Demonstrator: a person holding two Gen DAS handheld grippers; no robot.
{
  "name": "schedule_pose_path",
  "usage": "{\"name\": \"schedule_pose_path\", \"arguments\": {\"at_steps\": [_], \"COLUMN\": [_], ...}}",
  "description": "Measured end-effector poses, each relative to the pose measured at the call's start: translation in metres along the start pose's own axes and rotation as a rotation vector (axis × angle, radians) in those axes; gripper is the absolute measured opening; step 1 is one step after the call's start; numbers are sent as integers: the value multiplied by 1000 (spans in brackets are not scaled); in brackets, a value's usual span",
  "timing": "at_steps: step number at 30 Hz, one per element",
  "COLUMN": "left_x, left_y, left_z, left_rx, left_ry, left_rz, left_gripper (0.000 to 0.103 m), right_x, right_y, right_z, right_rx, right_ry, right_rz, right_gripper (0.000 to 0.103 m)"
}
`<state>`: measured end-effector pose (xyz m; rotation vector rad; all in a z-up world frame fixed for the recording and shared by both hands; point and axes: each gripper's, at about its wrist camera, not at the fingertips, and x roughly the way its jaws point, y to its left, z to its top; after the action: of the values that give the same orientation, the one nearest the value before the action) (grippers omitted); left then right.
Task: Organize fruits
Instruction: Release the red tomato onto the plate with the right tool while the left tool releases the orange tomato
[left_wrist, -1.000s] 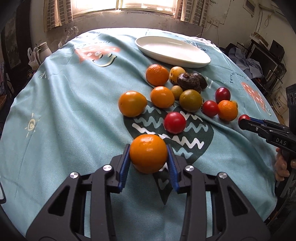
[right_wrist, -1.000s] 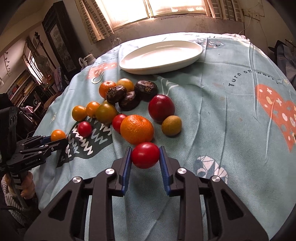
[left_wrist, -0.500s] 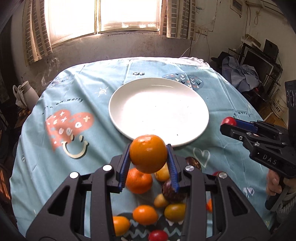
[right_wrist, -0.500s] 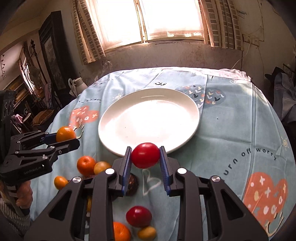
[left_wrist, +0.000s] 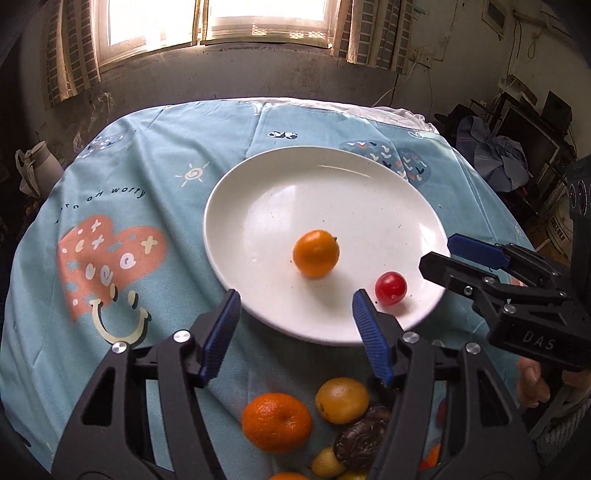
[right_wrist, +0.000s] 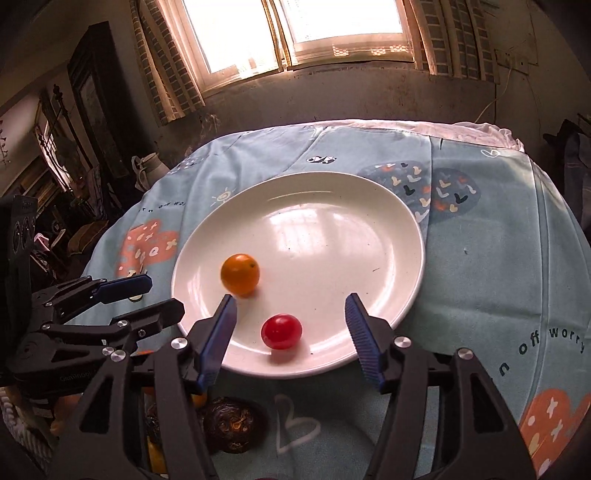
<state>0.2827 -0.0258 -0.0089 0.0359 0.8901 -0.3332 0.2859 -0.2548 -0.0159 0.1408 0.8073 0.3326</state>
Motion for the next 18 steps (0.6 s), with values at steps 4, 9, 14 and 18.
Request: {"name": "schedule_pose_path", "arguments": {"at_steps": [4, 9, 14, 18], "left_x": [-38, -75, -88, -86], "left_y": [17, 32, 47, 56], "left_z": [-27, -97, -152, -161], "left_rx": [-24, -20, -35, -63], "left_ry": [-32, -16, 1, -5], "left_rz": [38, 108, 173, 170], "left_gripper": [65, 65, 64, 65], "right_x": [-42, -89, -104, -101], "right_y": [9, 19, 16, 12], "right_z": [-24, -79, -122, -132], "right_rx": [-23, -51, -13, 5], "right_ry": [-38, -77, -100, -83], "right_rz": [-2, -10, -2, -1], "right_gripper": [62, 62, 62, 62]}}
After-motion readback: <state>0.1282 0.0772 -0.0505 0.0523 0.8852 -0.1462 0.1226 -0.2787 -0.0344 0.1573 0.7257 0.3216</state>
